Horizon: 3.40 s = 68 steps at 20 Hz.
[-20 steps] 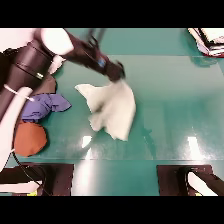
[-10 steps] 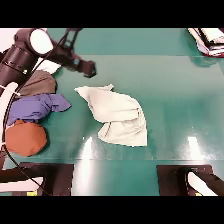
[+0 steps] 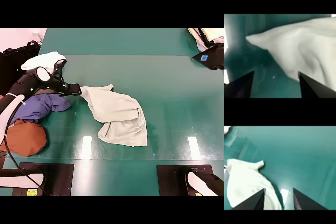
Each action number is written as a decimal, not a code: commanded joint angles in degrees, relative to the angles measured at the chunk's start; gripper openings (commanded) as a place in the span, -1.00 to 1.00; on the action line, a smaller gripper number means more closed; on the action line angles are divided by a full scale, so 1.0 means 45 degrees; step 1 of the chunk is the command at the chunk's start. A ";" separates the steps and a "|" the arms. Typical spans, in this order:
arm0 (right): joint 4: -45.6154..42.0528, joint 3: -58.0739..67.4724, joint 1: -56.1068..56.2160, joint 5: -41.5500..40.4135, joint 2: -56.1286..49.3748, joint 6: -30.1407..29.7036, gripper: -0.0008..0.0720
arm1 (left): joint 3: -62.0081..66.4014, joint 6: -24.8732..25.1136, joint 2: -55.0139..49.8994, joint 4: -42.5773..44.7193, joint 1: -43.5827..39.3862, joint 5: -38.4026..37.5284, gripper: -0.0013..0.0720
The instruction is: Fold the shirts.
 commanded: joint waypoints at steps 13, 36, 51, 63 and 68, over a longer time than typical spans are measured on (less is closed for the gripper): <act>-0.0102 -0.8791 0.0204 0.0243 -0.0019 0.0102 0.14 | 0.0792 0.0374 -0.0651 -0.2016 0.0165 0.2395 -0.91; -0.2331 -0.2516 0.1875 -0.0704 -0.0369 0.1530 -0.93 | 0.6475 0.0937 0.4507 0.1418 0.0165 0.0102 -0.91; -0.3167 0.7276 0.0155 0.2569 0.1209 0.1889 -0.93 | 1.1769 0.1676 0.8393 0.0544 0.0165 -0.1768 -0.91; -0.4114 0.2322 0.0170 0.4381 -0.4085 0.2516 -0.93 | 0.5100 0.1574 0.3050 0.0248 0.0165 -0.1613 -0.91; -0.3827 0.1098 0.0170 0.0675 -0.6586 0.2273 -0.93 | 0.5003 0.1695 -0.1180 -0.1015 0.0165 0.1010 -0.91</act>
